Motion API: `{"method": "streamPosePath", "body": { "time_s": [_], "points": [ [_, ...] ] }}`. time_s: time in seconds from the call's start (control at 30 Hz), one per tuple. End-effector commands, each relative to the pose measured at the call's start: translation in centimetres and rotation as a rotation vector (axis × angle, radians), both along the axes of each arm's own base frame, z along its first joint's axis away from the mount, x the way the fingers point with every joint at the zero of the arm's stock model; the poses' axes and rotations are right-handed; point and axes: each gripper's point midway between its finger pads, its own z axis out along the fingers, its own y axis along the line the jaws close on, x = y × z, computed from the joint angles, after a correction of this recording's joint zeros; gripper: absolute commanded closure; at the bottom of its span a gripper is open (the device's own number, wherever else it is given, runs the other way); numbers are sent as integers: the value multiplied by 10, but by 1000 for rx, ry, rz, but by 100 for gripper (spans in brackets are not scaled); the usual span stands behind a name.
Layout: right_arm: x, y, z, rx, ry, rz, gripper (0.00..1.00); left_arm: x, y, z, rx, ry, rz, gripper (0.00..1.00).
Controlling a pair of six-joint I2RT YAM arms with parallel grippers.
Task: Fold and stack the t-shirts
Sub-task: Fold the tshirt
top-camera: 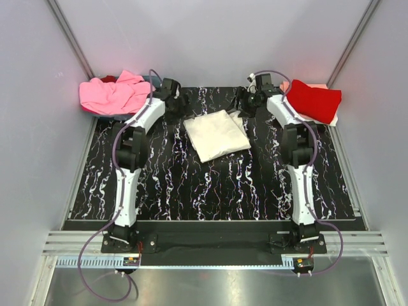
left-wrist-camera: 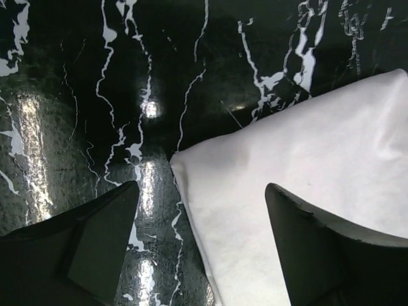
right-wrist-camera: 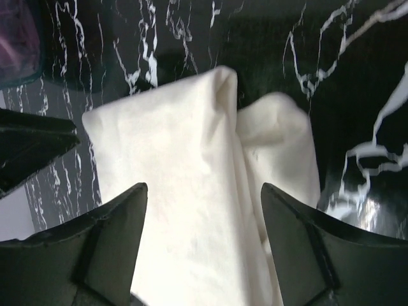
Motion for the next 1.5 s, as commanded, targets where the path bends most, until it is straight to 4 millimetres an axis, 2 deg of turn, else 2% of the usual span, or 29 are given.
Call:
{"method": "streamPosePath", "body": {
  "time_s": [0.0,0.03,0.07,0.1,0.13,0.17,0.23,0.3,0.37,0.4,0.43,0.47,0.5,0.53,0.57,0.6,0.67,0.7,0.73,0.77,0.83,0.87,1.03,1.07,1.13,1.17,1.23,1.27,1.47],
  "points": [
    [-7,-7,117,10,-245,-42,21,-6,-11,52,-33,-88,-59,14],
    [-13,-7,122,11,-252,-44,21,-2,-13,77,-60,-175,-58,14],
    [-22,-10,110,3,-234,-52,20,-17,-9,55,-54,-127,-57,14],
    [-29,-15,129,-4,-271,-69,19,-19,-7,55,-60,-133,-48,14],
    [-32,-19,129,-17,-275,-87,17,-21,-6,54,-65,-133,-43,14],
    [-38,-25,118,-44,-248,-110,15,-26,-7,47,-77,-113,-52,15],
    [-39,-34,117,-71,-249,-145,16,-29,-7,38,-85,-94,-52,18],
    [-41,-29,106,-44,-222,-115,18,-31,-12,32,-108,-86,-74,19],
    [-33,-25,110,-29,-227,-94,23,-28,-15,27,-122,-90,-86,20],
    [-29,-19,95,-19,-195,-73,25,-27,-16,25,-124,-90,-88,21],
    [-20,-16,107,-15,-216,-62,26,-25,-17,21,-125,-91,-90,21],
    [-15,-14,105,-14,-210,-54,30,-23,-16,20,-124,-97,-89,22],
    [-8,-12,80,-21,-166,-44,31,-21,-15,18,-125,-98,-84,22],
    [1,-8,91,-7,-186,-35,32,-18,-15,14,-128,-106,-81,23],
    [6,-6,87,-2,-184,-27,33,-16,-15,13,-134,-111,-82,23],
    [10,-3,64,4,-148,-16,34,-14,-13,10,-135,-109,-70,23],
    [22,0,64,13,-163,-17,34,-9,-10,4,-142,-112,-56,24],
    [26,1,46,9,-140,-18,34,-7,-9,3,-153,-114,-45,24],
    [32,2,48,12,-160,-19,34,-3,-10,3,-161,-132,-45,24],
    [35,3,31,8,-135,-20,34,-4,-9,-1,-162,-130,-40,24],
    [40,8,28,28,-147,-9,36,-1,-10,-2,-170,-143,-36,25],
    [41,8,17,30,-130,-10,36,-2,-10,-5,-170,-137,-36,25],
    [49,17,5,84,-141,-4,36,-5,-10,-12,-179,-143,-37,28],
    [50,18,-3,89,-132,-2,37,-5,-10,-12,-177,-150,-40,28],
    [53,23,1,113,-141,6,37,-4,-9,-11,-170,-160,-39,29],
    [54,24,-8,119,-130,6,37,-3,-9,-12,-168,-163,-41,29],
    [57,28,-5,141,-138,13,38,0,-8,-12,-162,-172,-41,30],
    [57,29,-11,147,-128,13,40,1,-9,-11,-164,-175,-46,31],
    [56,35,-16,197,-116,30,44,6,-11,-15,-165,-171,-53,35]
  ]
}}
